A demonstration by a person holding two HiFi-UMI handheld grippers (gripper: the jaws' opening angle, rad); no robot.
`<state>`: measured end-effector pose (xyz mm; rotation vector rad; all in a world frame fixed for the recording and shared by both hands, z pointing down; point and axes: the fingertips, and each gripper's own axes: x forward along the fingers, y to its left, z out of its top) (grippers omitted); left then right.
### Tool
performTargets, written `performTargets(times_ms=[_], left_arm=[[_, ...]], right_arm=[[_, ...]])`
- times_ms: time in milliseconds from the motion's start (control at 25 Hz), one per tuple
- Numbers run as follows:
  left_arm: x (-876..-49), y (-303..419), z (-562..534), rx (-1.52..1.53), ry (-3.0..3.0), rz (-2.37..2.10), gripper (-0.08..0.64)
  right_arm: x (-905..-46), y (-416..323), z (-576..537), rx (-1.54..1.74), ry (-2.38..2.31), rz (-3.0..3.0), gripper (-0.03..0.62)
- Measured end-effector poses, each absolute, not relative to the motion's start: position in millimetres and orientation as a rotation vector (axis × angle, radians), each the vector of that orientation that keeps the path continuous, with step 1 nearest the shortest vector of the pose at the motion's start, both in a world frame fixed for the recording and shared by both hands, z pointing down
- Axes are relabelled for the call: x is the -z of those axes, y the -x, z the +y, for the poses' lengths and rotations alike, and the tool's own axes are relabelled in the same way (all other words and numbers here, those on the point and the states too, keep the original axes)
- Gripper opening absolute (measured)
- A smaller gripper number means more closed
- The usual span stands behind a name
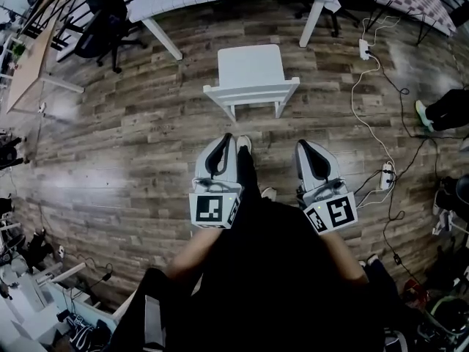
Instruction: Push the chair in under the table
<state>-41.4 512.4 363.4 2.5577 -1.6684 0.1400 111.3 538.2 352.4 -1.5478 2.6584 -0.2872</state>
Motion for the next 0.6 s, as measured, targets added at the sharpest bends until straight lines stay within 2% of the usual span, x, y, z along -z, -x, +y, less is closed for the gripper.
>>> performTargets(times_ms=[600], left_arm=[[-386.4,70.8,355.4,-0.179,-2.486,-1.603,0.009]], right_arm=[[-360.6,-69.9,373.3,0.329,1.543,2.783,-0.005]])
